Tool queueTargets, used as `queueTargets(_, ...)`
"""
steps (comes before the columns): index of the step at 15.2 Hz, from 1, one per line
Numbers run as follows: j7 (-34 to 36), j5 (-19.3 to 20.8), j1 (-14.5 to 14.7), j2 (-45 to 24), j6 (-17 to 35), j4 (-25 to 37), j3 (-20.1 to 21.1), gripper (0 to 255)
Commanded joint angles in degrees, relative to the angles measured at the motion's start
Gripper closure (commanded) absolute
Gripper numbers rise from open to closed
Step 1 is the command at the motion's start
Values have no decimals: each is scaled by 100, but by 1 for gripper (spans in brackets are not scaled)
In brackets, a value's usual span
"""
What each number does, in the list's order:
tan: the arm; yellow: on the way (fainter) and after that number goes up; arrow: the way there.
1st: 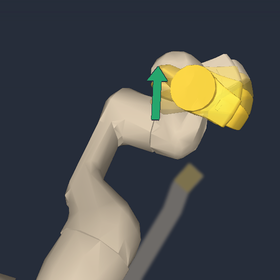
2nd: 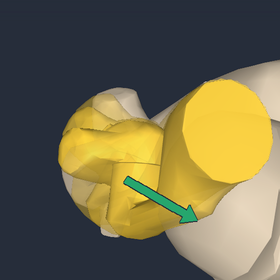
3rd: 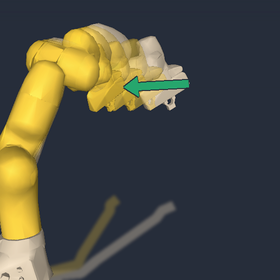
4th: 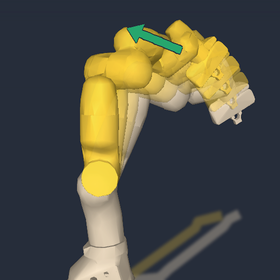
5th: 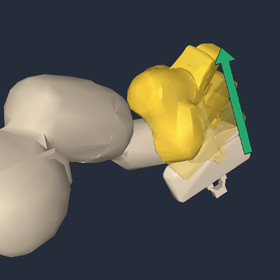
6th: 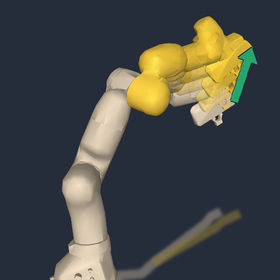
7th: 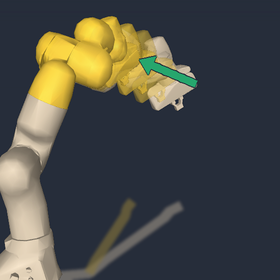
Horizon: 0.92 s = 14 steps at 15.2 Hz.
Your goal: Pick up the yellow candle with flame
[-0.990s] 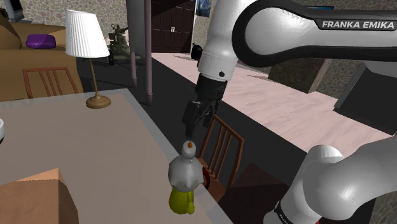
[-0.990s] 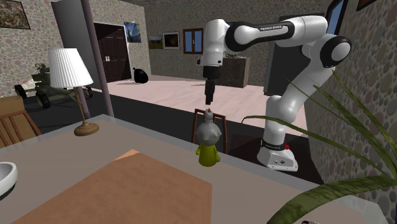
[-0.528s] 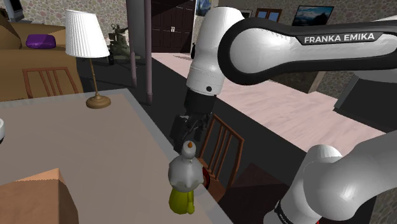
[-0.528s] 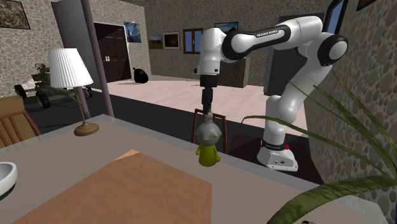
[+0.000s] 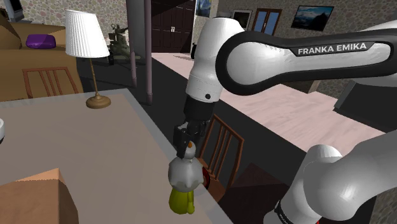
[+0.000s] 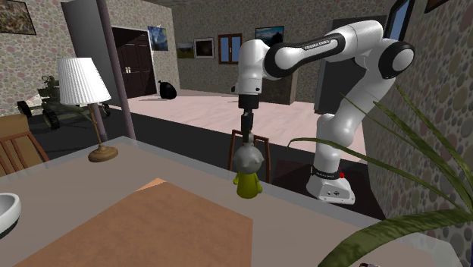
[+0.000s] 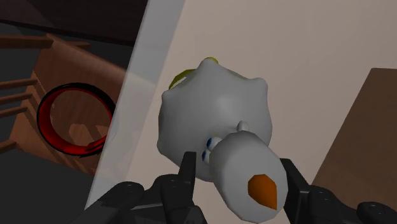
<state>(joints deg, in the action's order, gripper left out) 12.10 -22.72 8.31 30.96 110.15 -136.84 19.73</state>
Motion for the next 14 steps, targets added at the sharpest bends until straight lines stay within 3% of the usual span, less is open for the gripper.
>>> queueTargets(1, -2, 0, 0, -5, 2, -7, 1, 255)
queueTargets(6, 2, -2, 1, -17, 15, -7, 8, 255)
queueTargets(14, 128, 105, -35, 26, -589, 563, -94, 255)
